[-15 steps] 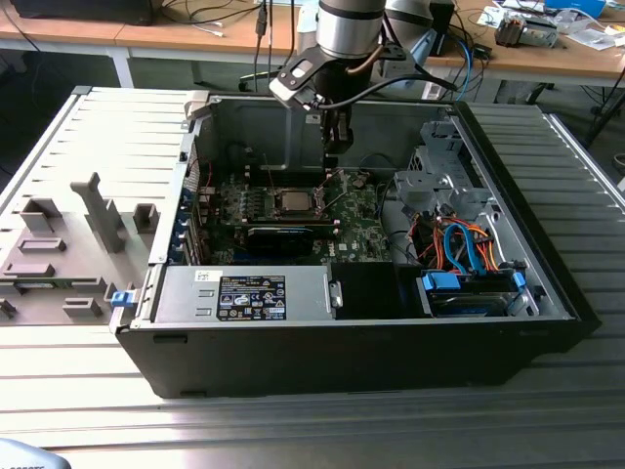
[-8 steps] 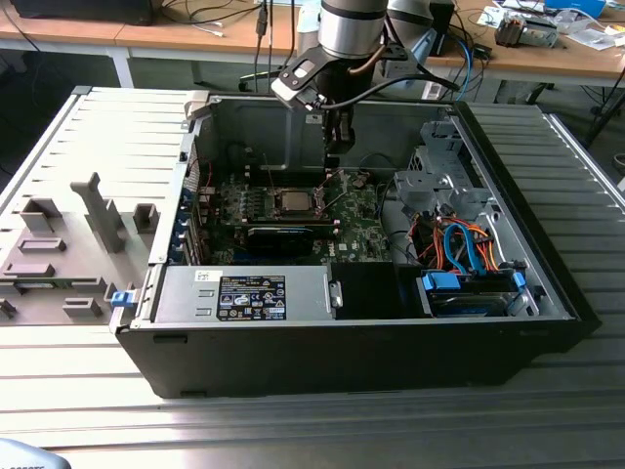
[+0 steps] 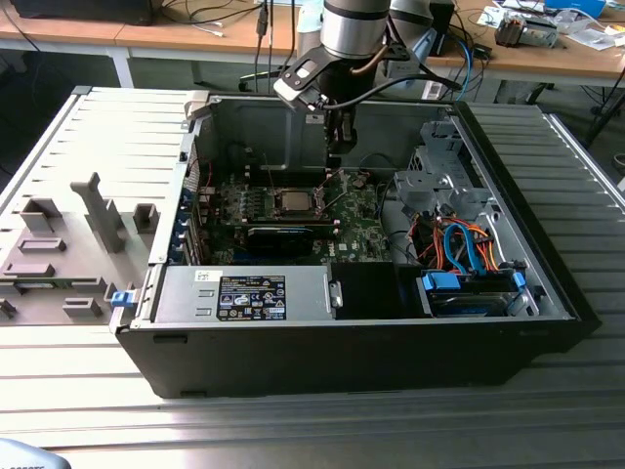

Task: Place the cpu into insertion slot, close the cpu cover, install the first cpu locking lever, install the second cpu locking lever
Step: 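Close the cpu cover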

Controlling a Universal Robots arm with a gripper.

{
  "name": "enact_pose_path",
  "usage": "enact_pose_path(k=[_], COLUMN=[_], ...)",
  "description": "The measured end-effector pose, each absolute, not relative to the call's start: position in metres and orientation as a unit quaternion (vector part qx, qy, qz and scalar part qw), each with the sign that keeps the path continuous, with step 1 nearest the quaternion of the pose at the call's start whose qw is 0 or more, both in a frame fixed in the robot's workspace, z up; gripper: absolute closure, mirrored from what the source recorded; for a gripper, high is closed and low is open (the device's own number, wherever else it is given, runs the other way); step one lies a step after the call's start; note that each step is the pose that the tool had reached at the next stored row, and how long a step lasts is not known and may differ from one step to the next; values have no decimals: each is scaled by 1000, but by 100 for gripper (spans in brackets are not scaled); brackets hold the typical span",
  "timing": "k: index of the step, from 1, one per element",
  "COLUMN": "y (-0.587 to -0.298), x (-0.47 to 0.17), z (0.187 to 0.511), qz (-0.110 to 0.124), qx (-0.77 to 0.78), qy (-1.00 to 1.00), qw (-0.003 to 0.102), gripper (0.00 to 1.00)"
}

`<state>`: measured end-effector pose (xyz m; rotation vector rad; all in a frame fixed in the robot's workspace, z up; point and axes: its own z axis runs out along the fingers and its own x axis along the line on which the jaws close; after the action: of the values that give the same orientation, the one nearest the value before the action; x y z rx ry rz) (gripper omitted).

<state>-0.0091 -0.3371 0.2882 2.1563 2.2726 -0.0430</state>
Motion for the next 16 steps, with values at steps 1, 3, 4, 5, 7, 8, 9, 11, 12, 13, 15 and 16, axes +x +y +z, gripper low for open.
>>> enact_pose_path(k=[1, 3, 4, 5, 7, 8, 9, 11, 12, 13, 15, 16], y=[-337, -337, -337, -337, -337, -337, -337, -337, -337, -337, -337, -337], x=[-8, -7, -6, -6, -3, -2, -1, 0, 0, 0, 1, 1], z=[288, 288, 288, 288, 288, 288, 288, 288, 288, 288, 288, 288], qz=[-14, -14, -14, -14, -14, -14, -14, -14, -14, -14, -14, -14], qx=[688, 688, 688, 688, 688, 688, 688, 688, 688, 688, 688, 688], qy=[725, 725, 725, 725, 725, 725, 725, 725, 725, 725, 725, 725], qw=[4, 4, 4, 4, 4, 4, 4, 4, 4, 4, 4, 4], gripper=[89, 89, 89, 89, 89, 89, 89, 89, 89, 89, 89, 89])
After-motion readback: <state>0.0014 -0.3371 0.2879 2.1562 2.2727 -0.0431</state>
